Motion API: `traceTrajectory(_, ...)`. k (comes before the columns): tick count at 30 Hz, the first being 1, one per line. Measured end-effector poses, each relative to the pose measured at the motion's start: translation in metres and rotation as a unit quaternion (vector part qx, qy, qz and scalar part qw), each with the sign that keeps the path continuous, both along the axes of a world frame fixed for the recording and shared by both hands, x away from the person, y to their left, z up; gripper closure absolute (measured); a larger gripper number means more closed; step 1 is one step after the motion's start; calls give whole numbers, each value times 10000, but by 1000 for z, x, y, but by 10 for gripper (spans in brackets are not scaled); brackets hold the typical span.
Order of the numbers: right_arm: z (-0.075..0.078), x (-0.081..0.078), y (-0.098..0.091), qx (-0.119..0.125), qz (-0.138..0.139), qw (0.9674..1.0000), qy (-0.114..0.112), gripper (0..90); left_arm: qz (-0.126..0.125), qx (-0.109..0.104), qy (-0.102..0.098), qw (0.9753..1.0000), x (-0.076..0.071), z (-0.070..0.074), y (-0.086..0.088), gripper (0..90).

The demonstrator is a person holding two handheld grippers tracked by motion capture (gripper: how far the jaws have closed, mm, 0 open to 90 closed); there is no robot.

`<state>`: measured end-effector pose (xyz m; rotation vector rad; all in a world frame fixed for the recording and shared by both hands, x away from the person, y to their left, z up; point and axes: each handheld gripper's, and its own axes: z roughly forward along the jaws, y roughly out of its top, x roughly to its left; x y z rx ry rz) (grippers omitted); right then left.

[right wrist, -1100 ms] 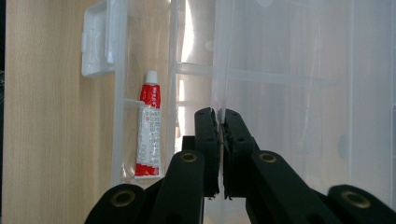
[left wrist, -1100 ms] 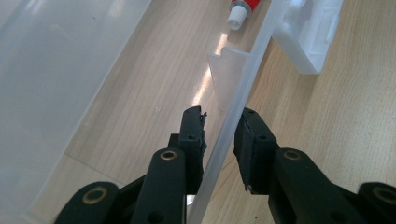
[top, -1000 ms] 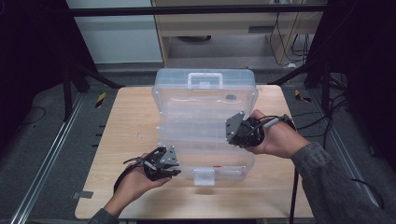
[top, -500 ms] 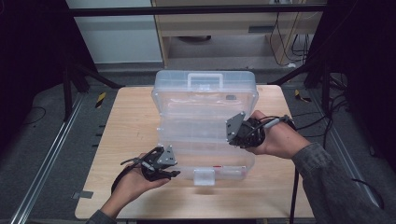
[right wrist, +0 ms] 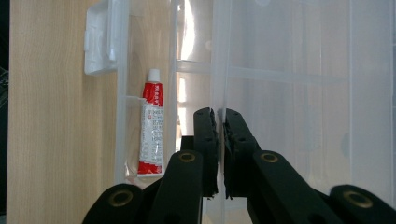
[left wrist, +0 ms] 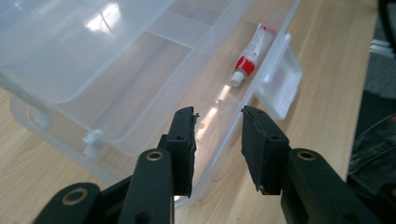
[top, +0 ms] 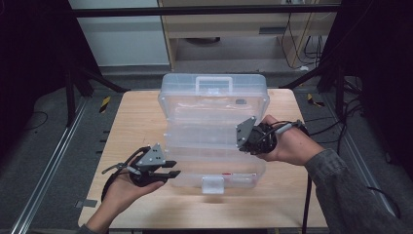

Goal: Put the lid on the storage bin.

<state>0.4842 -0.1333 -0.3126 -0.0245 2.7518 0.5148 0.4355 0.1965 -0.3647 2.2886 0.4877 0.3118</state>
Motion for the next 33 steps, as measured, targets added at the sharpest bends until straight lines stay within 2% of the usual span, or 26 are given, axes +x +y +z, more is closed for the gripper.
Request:
traceTrajectory(2,0,0,0,-19,5,10000,4,854,129,43,-21,9999,4,11,6,679)
traceTrajectory(3,0,0,0,-16,-1,10000,5,854,223,68,30,9997,6,15,9,690)
traceTrajectory(4,0,0,0,2,-2,10000,-2,854,348,42,217,9991,6,18,11,700)
traceTrajectory(8,0,0,0,2,11,10000,12,853,367,-20,153,9992,16,27,20,749)
traceTrajectory(12,0,0,0,-7,12,10000,4,854,662,-235,213,9973,28,40,35,782)
traceTrajectory(14,0,0,0,-7,7,10000,6,854,708,-268,204,9969,31,43,38,789)
traceTrajectory(18,0,0,0,-12,11,10000,6,854,741,-391,242,9962,42,51,44,858)
traceTrajectory(20,0,-1,0,-10,9,10000,-5,854,714,-339,212,9966,46,56,45,893)
traceTrajectory(21,-1,-1,0,-3,11,10000,-9,854,743,-476,231,9958,51,60,48,895)
traceTrajectory(29,-1,-1,0,11,6,10000,-19,852,898,-477,247,9945,69,72,42,895)
traceTrajectory(30,-1,-1,0,10,2,10000,-24,852,837,-543,168,9949,74,74,40,895)
traceTrajectory(31,-1,-2,-1,10,-5,10000,-16,852,903,-607,264,9937,79,78,38,895)
traceTrajectory(33,-1,-1,-1,21,-4,10000,-11,852,1003,-572,275,9929,83,83,37,895)
